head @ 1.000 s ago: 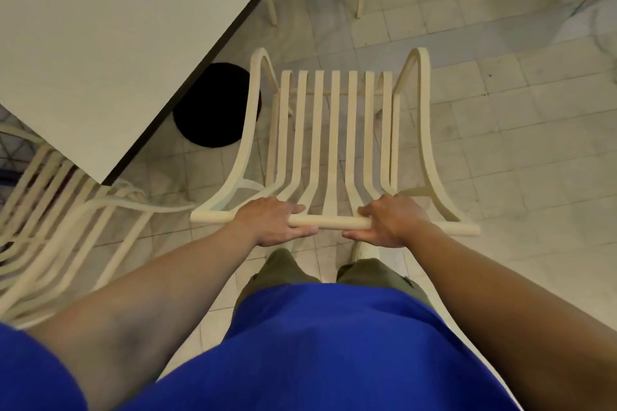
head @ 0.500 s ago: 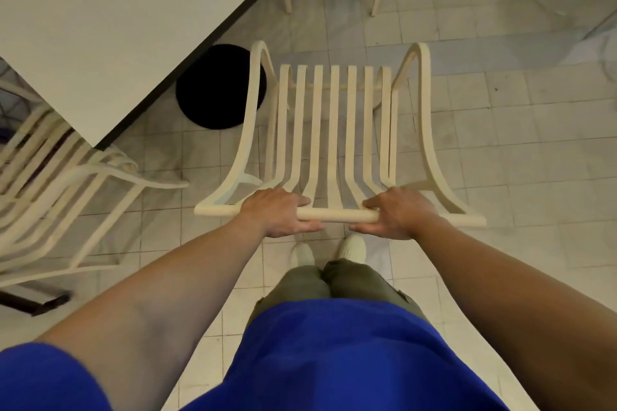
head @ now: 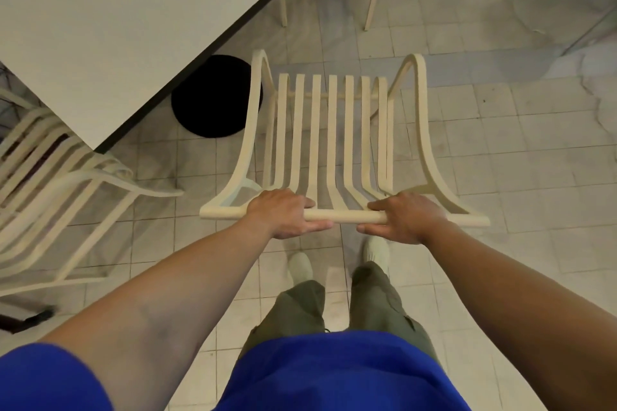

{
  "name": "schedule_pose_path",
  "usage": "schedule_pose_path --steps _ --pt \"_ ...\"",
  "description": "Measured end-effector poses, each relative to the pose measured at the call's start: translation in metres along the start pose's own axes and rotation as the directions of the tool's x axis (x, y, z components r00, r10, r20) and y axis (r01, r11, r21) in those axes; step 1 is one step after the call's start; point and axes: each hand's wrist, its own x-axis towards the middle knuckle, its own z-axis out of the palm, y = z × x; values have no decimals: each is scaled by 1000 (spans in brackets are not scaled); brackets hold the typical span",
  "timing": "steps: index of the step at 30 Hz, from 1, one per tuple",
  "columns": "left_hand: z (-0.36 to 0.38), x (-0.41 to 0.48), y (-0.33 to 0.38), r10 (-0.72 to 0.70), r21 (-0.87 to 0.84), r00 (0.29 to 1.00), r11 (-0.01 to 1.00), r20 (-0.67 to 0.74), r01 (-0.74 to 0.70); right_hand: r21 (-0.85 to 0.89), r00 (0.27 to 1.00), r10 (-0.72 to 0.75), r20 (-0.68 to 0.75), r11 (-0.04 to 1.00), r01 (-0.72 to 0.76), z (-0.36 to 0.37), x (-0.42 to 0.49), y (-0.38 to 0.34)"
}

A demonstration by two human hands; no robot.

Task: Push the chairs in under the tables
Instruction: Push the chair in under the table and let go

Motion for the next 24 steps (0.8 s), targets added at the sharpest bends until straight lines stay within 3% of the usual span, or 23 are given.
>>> schedule_pose_path --steps 9,24 --pt "-3 -6 8 -49 16 999 999 2 49 -77 980 -30 -196 997 15 13 -15 13" --pt "1 -11 32 -159 -101 986 981 50 164 -88 968 -217 -124 974 207 -9 -11 39"
